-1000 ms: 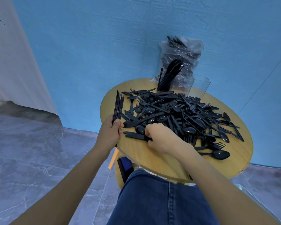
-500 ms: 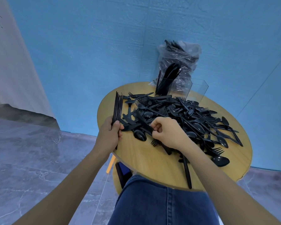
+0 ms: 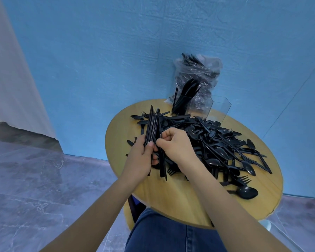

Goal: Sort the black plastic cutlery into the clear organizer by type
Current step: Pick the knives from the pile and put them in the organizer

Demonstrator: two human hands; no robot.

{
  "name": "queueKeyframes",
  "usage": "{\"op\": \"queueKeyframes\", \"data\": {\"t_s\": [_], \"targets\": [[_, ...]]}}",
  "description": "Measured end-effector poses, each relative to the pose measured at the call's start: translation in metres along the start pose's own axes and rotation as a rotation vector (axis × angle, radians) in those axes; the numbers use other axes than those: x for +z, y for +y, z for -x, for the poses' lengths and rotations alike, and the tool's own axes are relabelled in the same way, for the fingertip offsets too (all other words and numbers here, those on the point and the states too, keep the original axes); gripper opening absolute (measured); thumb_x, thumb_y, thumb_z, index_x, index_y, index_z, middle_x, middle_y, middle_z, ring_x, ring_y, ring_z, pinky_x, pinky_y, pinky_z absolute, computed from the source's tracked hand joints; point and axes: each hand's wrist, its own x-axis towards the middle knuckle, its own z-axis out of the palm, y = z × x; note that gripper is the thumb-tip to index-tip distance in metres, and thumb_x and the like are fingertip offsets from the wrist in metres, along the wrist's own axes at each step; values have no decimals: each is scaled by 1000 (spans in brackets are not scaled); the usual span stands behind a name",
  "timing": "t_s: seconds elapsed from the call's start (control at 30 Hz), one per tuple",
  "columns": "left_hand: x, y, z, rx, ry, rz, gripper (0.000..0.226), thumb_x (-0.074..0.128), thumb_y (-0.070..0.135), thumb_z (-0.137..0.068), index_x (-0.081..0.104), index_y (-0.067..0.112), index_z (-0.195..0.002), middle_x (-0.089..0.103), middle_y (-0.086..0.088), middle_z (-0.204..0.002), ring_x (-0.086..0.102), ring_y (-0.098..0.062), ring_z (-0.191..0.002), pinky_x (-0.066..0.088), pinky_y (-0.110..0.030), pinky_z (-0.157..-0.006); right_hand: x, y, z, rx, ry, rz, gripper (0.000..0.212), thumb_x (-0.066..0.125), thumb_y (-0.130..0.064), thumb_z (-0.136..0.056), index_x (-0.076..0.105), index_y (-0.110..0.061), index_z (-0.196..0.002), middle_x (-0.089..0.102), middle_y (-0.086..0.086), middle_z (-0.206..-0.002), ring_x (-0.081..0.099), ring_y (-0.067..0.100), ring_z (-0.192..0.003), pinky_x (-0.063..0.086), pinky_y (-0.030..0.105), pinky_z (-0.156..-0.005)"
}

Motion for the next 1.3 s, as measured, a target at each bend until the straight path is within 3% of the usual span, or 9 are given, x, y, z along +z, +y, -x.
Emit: {"op": "queueKeyframes", "data": {"t_s": [0.13,0.23,0.3,0.5,0.73,0.87,1.0,1.17,1.3], "targets": [[0,1,0,-27,-6,-12,19,33,14,-102,50,14,-112,56,-3,-82,55,-9,-67,52,-20,-61,3,2,0,-6,25,-28,8,66,-10,-78,59,-14,-79,58,-2,-70,53,11,-65,47,26,-63],[-1,0,0,-14,-3,-96,19,34,19,-102,50,24,-112,63,-4,-94,64,-21,-82,56,-37,-73,6,2,1,-18,24,-53,8,65,-9,-79,60,-12,-84,57,-2,-71,51,9,-63,42,20,-58],[-2,1,0,-5,3,-144,19,33,22,-102,48,28,-112,63,-1,-100,64,-19,-88,54,-38,-77,8,2,2,-26,16,-60,10,65,-8,-79,60,-12,-87,55,-4,-71,49,7,-62,40,18,-57],[-5,2,-2,-13,-6,-159,21,33,20,-102,49,25,-114,63,-3,-95,62,-20,-84,54,-45,-78,11,5,0,-18,-42,-151,9,68,-9,-82,60,-11,-87,59,4,-77,54,13,-66,48,27,-59],[-4,4,0,25,-45,-149,23,33,22,-102,44,31,-120,59,5,-108,57,-6,-96,47,-25,-78,8,7,0,-14,-82,-250,12,67,-12,-86,60,-6,-95,60,7,-80,54,9,-60,46,17,-53],[-3,5,2,57,-76,-140,25,37,17,-101,41,27,-123,58,5,-104,57,-2,-88,46,-10,-66,6,6,1,-11,-94,-301,7,63,-13,-90,58,-8,-88,57,2,-70,51,4,-51,45,16,-51],[-2,7,2,1,-95,-28,27,36,13,-101,42,21,-125,58,0,-91,59,-8,-74,51,-15,-60,5,6,-1,2,-82,-348,8,61,-14,-91,58,-8,-88,56,2,-70,50,0,-47,45,16,-51],[-2,11,4,-20,-126,-17,22,34,13,-101,42,24,-119,58,-3,-82,58,2,-59,50,-14,-55,6,8,-7,31,-36,-418,8,62,-12,-90,60,-4,-90,55,3,-72,50,-2,-47,45,14,-51],[-5,10,4,-26,-142,-36,23,35,13,-101,45,21,-121,58,-5,-78,57,4,-57,46,-12,-53,7,11,-8,38,-37,-441,7,63,-11,-90,60,-5,-87,54,4,-71,49,0,-48,45,15,-51]]}}
